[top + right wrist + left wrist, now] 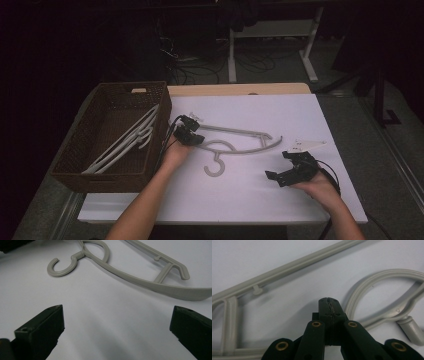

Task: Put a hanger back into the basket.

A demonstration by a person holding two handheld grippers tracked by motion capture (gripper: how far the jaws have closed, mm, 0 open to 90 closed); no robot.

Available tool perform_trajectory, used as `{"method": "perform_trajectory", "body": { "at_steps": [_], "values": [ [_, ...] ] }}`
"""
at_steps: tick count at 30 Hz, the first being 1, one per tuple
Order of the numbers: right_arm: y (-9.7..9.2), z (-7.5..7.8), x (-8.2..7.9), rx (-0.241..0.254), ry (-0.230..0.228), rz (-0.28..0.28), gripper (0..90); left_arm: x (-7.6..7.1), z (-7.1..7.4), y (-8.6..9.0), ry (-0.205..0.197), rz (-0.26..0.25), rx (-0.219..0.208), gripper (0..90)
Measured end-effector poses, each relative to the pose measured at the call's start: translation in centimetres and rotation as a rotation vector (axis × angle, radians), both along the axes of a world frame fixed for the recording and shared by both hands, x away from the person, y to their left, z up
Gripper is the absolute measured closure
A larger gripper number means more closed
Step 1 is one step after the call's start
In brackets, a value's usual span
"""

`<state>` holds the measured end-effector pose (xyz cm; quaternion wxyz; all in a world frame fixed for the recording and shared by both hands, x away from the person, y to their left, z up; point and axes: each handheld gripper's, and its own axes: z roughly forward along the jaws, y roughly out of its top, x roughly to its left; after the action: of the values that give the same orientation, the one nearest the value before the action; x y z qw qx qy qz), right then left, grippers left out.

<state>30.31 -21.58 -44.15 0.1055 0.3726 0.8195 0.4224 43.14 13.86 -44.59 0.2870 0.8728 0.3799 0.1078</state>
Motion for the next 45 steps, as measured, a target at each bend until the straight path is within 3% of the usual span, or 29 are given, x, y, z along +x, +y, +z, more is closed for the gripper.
{"method": "perform_trajectory", "body": {
  "at_steps": [5, 9, 31, 36, 40, 45],
  "values": [
    [0.0, 0.0, 0.0, -0.004, -0.002, 0.002, 0.0, -0.5, 0.1, -0.4, 0.019, -0.029, -0.001, 90.0],
    [0.0, 0.0, 0.0, -0.003, -0.002, 0.001, 0.0, -1.2, 0.1, -0.8, 0.063, -0.069, -0.039, 90.0],
    [-0.2, 0.1, 0.0, -0.002, -0.008, -0.005, 0.0, -7.8, -0.1, -5.7, 0.204, -0.380, -0.083, 90.0],
    [-0.2, 0.1, 0.0, -0.003, -0.009, -0.003, 0.0, -8.4, 0.1, -5.6, 0.176, -0.396, -0.095, 89.7],
    [-0.2, 0.2, 0.0, -0.002, -0.007, -0.006, 0.0, -8.4, 1.1, -4.4, 0.120, -0.404, -0.129, 80.0],
    [-0.2, 0.3, 0.0, -0.004, -0.006, -0.011, 0.0, -8.8, 2.3, -2.0, 0.056, -0.420, -0.185, 61.2]
  ]
}}
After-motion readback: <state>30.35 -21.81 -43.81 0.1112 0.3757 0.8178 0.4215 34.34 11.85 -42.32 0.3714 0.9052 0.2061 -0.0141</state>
